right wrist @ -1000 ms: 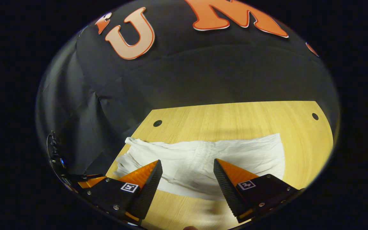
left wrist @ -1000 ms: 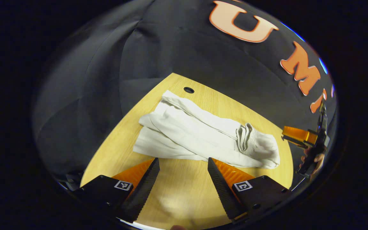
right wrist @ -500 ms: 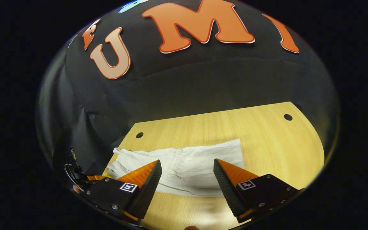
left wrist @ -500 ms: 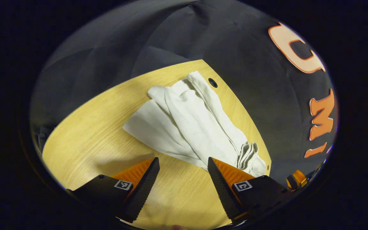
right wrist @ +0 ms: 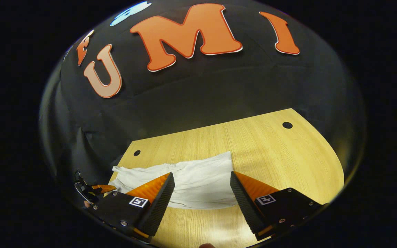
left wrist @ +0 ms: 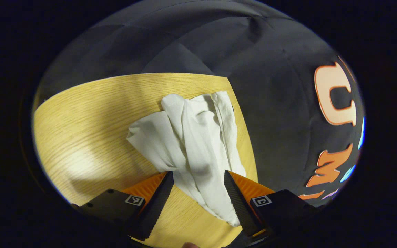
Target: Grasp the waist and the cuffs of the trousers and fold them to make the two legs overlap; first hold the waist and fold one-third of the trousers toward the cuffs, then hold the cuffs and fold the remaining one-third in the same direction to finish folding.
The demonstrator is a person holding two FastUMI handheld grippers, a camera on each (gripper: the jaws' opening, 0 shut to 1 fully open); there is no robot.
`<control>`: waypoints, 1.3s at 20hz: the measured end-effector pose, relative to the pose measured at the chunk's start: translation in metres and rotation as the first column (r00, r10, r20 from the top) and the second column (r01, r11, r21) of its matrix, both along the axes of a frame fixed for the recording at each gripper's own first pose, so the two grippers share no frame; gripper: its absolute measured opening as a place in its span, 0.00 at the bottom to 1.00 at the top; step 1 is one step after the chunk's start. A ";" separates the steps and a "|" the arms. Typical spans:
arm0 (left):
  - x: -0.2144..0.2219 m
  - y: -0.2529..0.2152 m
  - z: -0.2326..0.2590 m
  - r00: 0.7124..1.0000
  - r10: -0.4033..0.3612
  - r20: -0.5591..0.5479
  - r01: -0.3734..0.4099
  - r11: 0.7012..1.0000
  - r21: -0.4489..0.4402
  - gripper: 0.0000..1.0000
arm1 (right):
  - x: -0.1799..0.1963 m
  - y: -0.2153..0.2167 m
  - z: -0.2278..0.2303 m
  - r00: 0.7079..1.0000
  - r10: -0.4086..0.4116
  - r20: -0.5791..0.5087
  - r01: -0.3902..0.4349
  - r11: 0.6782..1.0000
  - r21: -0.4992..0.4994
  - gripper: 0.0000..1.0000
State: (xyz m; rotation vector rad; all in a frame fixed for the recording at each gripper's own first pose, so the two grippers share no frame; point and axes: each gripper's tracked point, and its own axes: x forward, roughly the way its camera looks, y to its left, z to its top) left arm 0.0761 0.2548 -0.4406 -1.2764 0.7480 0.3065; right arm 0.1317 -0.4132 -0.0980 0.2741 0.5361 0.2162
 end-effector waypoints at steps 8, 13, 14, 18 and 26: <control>0.045 -0.007 -0.004 0.998 -0.028 0.059 0.025 0.998 0.049 0.94 | -0.015 -0.038 0.007 0.998 -0.057 -0.011 0.057 0.998 0.018 0.98; 0.046 -0.008 -0.026 0.999 -0.044 -0.003 0.044 0.995 0.088 0.49 | -0.026 -0.067 0.005 0.994 -0.102 -0.031 0.102 0.995 0.009 0.98; 0.041 -0.006 -0.028 0.998 -0.048 -0.032 0.051 0.993 0.109 0.30 | -0.027 -0.070 0.005 0.994 -0.102 -0.031 0.103 0.995 0.006 0.98; 0.041 -0.010 -0.008 0.996 -0.076 -0.047 0.082 0.986 0.146 0.08 | -0.024 -0.075 0.002 0.994 -0.099 -0.046 0.101 0.994 0.030 0.98; 0.044 -0.029 0.089 0.975 -0.209 0.076 0.174 0.930 0.323 0.11 | -0.021 -0.068 -0.001 0.999 -0.025 -0.047 0.028 0.998 0.060 0.98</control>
